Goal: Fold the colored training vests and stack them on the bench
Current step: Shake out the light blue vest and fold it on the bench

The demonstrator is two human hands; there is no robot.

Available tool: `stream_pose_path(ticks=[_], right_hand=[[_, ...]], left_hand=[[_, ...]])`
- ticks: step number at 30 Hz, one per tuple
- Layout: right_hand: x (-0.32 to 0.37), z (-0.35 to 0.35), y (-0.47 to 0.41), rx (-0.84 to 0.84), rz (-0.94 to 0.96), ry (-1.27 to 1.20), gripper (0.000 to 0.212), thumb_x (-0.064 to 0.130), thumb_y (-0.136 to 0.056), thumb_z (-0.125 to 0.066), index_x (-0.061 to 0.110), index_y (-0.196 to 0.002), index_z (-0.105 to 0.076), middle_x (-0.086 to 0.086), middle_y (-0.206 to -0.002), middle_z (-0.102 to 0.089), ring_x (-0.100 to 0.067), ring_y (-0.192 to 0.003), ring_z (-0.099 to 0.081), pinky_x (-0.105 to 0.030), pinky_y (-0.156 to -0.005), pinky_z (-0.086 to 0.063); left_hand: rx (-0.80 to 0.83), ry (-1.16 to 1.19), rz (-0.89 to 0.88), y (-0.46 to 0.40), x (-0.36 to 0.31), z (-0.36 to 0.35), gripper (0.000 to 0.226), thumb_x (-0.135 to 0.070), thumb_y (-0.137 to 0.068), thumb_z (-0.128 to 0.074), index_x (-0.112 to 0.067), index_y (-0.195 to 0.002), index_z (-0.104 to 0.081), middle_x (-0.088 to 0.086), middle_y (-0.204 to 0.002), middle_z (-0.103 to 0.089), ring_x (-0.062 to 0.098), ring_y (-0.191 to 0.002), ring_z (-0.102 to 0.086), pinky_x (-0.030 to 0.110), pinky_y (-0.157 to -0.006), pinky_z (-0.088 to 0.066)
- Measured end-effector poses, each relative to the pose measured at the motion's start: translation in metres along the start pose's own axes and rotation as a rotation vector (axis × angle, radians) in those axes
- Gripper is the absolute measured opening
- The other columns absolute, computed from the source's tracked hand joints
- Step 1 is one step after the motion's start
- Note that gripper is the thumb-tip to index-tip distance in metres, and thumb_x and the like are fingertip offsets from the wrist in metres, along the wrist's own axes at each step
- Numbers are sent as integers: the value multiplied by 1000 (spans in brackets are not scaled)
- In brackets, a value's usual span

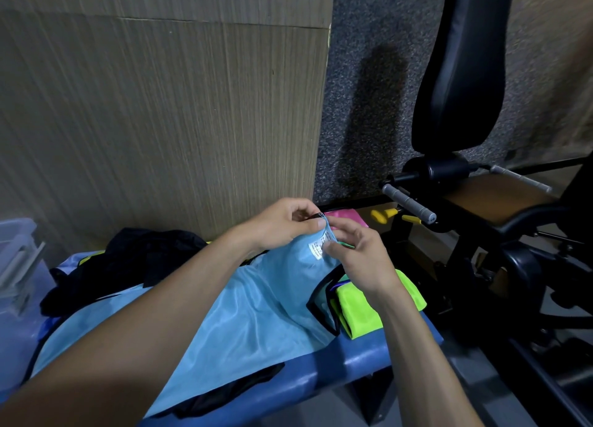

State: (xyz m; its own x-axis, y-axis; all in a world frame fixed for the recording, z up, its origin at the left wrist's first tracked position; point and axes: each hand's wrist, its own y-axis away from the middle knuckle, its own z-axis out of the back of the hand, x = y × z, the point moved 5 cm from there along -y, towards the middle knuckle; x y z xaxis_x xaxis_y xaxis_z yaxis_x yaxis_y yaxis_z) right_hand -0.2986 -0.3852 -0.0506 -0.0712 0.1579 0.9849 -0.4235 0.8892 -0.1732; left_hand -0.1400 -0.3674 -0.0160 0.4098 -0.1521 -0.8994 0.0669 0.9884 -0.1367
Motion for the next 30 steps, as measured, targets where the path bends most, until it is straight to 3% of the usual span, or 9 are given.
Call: stream_pose_path(ticks=[6, 9, 11, 13, 14, 17, 20, 26, 30], right_hand=[[-2, 3, -1, -81, -17, -89, 7, 9, -94, -71, 10, -100, -73, -18, -84, -75, -18, -79, -66, -29, -79, -54], [-12, 9, -6, -177, -58, -55, 13, 11, -92, -73, 0, -84, -74, -23, -78, -73, -23, -71, -61, -34, -71, -49], [-14, 13, -11, -226, -64, 0, 16, 10, -91, -73, 0, -79, -73, -15, -71, -71, -20, -67, -58, -27, -66, -48], [-15, 16, -19, -283, -54, 73, 13, 12, -90, -74, 5, -79, -73, -5, -68, -73, -15, -64, -60, -23, -66, -48], [-15, 18, -25, -315, -41, 109, 11, 15, -89, -76, 9, -79, -73, -2, -67, -74, -13, -63, -62, -25, -69, -49], [-15, 17, -37, -365, -12, 180, 8, 18, -85, -77, 14, -79, -74, 3, -68, -75, -8, -62, -65, -27, -70, -50], [-14, 9, -42, -365, 9, 227, 7, 19, -85, -76, 13, -81, -75, 3, -68, -75, -5, -62, -65, -25, -68, -50], [-13, 4, -44, -407, 25, 285, 8, 24, -84, -77, 18, -79, -75, 7, -69, -75, -7, -68, -70, -28, -72, -54], [-12, 8, -43, -443, 37, 342, 10, 29, -86, -77, 21, -80, -75, 9, -72, -75, -11, -77, -72, -35, -77, -57]], left_hand=[[-70, 40, -45, -4, 0, -8, 5, -11, -94, -71, -14, -92, -67, -1, -87, -68, 7, -81, -61, 20, -80, -48], [-72, 30, -53, -4, 7, -12, 8, -12, -96, -69, -15, -103, -67, -4, -96, -67, 2, -86, -61, 16, -83, -48], [-242, -144, -137, 3, 6, -7, 15, -14, -96, -68, -20, -109, -64, -7, -107, -62, -4, -93, -59, 12, -86, -43], [-454, -348, -282, 27, -6, -7, 15, -11, -94, -66, -22, -103, -64, -11, -100, -57, -4, -90, -58, 7, -79, -39], [-461, -418, -362, 44, -13, -15, 14, -10, -93, -65, -22, -99, -63, -12, -95, -56, -2, -85, -56, 8, -75, -38], [-117, -644, -425, 84, -2, -65, 8, -20, -96, -59, -24, -102, -61, -15, -98, -55, 0, -84, -52, 19, -74, -44], [71, -948, -331, 96, 35, -104, 22, -27, -98, -50, -17, -115, -60, 1, -113, -58, 27, -102, -58, 41, -68, -48], [105, -1332, -128, 84, 46, -125, 35, -25, -104, -48, -15, -137, -43, 11, -123, -55, 31, -105, -55, 32, -53, -18], [89, -1299, -48, 93, 48, -121, 38, -16, -96, -57, -13, -132, -44, 11, -120, -53, 32, -102, -59, 37, -61, -29]])
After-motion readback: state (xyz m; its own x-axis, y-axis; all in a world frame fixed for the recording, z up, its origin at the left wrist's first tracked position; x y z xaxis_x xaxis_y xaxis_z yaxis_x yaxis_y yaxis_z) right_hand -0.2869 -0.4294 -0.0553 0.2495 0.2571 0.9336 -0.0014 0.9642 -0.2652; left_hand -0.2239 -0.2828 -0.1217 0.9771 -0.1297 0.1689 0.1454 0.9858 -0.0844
